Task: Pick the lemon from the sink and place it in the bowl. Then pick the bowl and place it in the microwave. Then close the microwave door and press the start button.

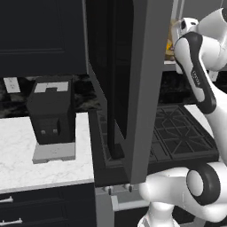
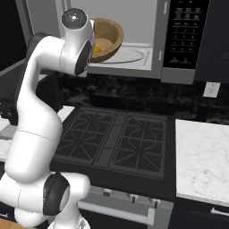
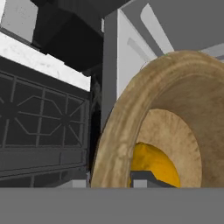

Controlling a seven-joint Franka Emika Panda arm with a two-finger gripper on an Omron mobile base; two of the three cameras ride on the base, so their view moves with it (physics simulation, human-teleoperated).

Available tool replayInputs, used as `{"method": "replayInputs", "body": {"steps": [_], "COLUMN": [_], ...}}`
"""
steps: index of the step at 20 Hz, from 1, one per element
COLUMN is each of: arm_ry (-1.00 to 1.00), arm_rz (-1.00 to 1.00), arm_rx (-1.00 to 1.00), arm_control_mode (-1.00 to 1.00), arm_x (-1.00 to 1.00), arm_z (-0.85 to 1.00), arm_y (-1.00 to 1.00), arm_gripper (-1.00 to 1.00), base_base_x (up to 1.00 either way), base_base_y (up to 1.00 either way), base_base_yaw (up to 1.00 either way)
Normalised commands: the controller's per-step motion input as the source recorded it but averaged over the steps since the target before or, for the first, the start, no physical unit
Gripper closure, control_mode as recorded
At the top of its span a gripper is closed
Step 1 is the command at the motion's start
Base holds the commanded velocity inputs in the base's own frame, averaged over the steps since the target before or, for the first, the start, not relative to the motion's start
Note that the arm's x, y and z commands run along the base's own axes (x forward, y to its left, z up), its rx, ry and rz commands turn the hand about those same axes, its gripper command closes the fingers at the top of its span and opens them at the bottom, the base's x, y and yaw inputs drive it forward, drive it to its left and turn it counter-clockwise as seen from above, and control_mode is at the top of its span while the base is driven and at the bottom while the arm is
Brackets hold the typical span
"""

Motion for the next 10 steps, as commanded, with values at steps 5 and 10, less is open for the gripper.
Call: {"method": "replayInputs", "body": {"steps": [5,10], "arm_ry": [0.04,0.00], "arm_rz": [0.11,0.05], "arm_rx": [-0.02,-0.03], "arm_control_mode": [-1.00,-1.00], "arm_x": [0.38,0.37], "arm_z": [0.00,0.00], "arm_y": [0.05,0.00], "arm_gripper": [1.00,1.00], "base_base_x": [0.00,0.00], "base_base_y": [0.00,0.00], "base_base_yaw": [0.00,0.00]}}
